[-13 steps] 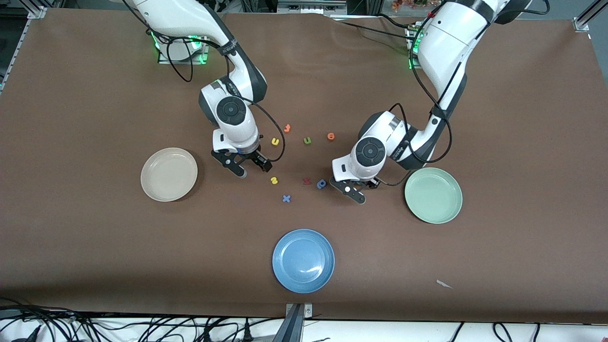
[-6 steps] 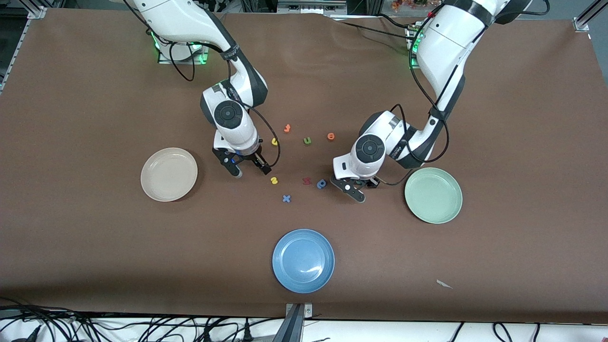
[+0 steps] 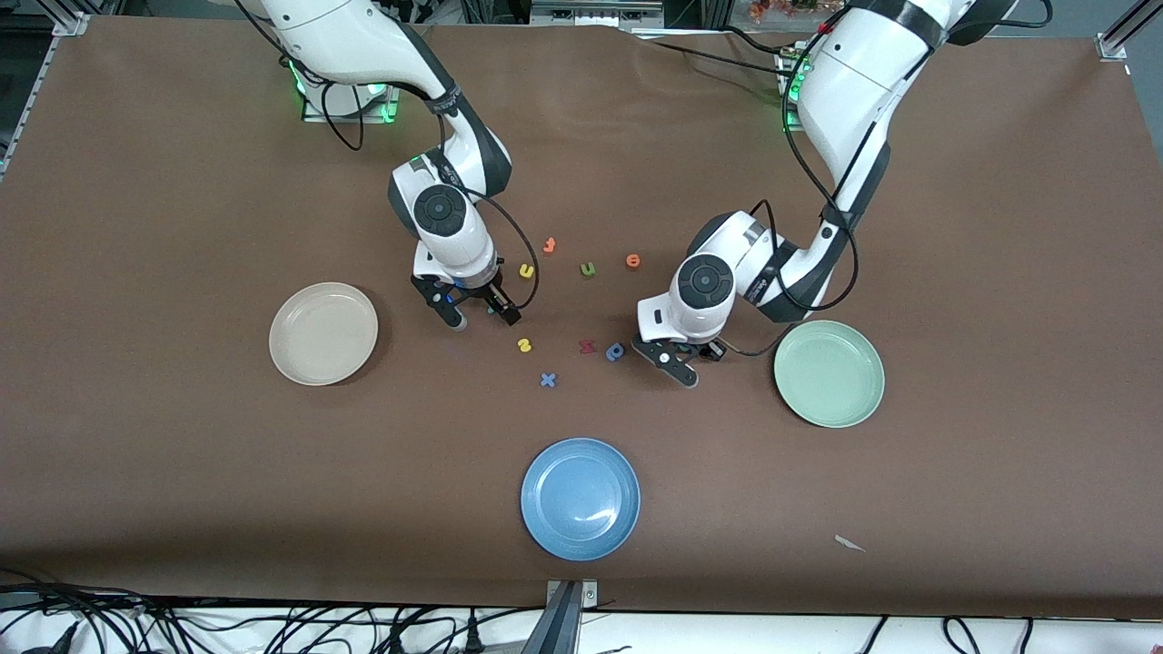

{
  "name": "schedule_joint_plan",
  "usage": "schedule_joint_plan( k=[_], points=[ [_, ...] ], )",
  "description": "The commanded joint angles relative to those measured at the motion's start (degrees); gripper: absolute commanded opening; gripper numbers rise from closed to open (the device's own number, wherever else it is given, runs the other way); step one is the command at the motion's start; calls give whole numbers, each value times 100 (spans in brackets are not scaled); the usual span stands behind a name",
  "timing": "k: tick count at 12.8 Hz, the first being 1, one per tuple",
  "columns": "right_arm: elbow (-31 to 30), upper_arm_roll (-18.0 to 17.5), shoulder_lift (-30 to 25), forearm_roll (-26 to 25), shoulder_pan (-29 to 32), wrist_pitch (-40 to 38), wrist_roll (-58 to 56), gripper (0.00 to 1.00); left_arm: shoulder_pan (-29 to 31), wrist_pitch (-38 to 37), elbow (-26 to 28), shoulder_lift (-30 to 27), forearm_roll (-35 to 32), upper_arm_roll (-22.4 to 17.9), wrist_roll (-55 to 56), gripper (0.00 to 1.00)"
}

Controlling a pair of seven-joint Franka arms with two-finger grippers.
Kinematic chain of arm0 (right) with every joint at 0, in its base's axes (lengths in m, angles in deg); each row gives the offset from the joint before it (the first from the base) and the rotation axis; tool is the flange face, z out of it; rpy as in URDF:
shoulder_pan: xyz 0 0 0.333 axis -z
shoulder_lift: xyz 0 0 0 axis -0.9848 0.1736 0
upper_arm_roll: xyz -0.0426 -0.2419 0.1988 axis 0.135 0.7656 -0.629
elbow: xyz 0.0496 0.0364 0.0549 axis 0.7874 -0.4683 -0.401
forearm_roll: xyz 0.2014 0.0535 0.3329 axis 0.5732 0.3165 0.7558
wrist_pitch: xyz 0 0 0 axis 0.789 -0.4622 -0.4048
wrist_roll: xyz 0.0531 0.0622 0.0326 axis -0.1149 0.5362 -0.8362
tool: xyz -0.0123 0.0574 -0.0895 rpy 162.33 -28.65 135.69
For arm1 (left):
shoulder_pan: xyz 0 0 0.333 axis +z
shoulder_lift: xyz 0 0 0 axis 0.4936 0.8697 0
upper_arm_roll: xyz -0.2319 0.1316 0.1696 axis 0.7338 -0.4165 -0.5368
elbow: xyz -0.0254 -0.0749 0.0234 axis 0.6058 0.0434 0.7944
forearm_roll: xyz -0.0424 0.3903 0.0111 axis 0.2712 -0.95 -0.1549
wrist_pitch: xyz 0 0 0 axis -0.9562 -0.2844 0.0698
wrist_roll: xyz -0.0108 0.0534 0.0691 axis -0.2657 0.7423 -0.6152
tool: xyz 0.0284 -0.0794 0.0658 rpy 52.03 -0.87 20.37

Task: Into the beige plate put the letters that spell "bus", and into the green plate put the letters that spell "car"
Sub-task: 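Lower the left gripper onto the teal c while the right gripper lowers toward the b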

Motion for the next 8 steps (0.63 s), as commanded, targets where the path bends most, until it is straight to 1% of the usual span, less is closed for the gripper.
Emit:
schedule_joint_plan(
  k=[1,3,5,7,8],
  points=[
    [-170,-40,-101,90,-11,115,29,90,40,-245,55,-229,-211,10,106,5],
    [-178,-40,-100,90,-11,116,11,84,75,-429,37,-413,-202,10,105,4],
    [-179,-40,-100,90,-11,116,-33,77,102,-955,-25,-694,-202,-8,27,5],
    [-179,-40,-100,90,-2,116,-42,73,365,-1097,-7,-809,-211,18,26,5],
    [-179,-40,-100,90,6,116,-51,70,392,-1394,-16,-845,-211,10,0,5]
  ],
)
